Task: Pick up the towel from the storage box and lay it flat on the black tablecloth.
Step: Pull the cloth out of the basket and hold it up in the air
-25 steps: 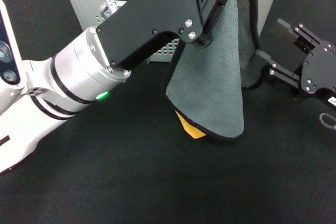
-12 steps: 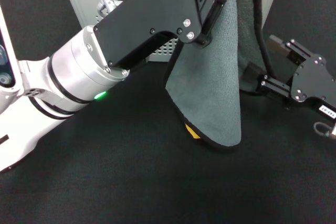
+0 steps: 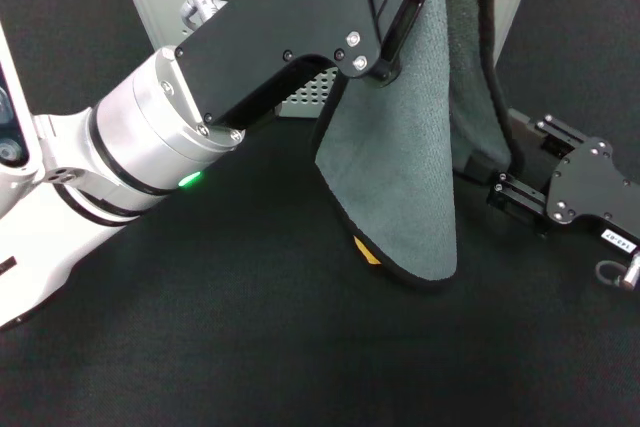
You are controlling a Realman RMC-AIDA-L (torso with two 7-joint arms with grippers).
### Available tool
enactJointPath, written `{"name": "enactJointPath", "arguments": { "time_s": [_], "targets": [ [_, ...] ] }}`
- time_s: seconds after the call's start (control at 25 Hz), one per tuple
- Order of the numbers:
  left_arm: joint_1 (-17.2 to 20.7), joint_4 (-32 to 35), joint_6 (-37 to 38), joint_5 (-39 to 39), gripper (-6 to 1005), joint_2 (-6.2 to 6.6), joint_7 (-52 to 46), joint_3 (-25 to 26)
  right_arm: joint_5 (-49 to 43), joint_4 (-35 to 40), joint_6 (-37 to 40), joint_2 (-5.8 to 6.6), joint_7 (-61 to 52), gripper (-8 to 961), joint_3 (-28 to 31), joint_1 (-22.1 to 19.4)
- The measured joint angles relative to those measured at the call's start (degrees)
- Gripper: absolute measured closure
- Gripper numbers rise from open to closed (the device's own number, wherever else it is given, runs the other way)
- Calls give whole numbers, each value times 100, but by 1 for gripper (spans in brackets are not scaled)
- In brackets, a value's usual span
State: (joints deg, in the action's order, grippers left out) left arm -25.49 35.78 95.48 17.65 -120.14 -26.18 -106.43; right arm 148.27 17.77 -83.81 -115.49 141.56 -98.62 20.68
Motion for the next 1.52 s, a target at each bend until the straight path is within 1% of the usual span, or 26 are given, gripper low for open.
{"name": "enactJointPath", "arguments": {
  "time_s": [0.28,0.52,0.84,1.08,1.52],
  "targets": [
    [0,-1,-4,-7,984,0,6,10,-1,-3,208,-3,12,347,-120,6],
    [0,-7,-4,-8,984,0,8,10,-1,-2,239,-7,15,354,-203,13],
    [-1,-22,-3,-8,983,-9,21,13,-1,-2,173,-8,24,547,-314,-29],
    [0,-32,-12,-11,983,-9,25,18,-1,-45,78,-3,22,586,-433,-60],
    [14,-36,-41,-25,982,-17,98,18,-1,-142,-79,10,36,653,-436,-142]
  ]
}}
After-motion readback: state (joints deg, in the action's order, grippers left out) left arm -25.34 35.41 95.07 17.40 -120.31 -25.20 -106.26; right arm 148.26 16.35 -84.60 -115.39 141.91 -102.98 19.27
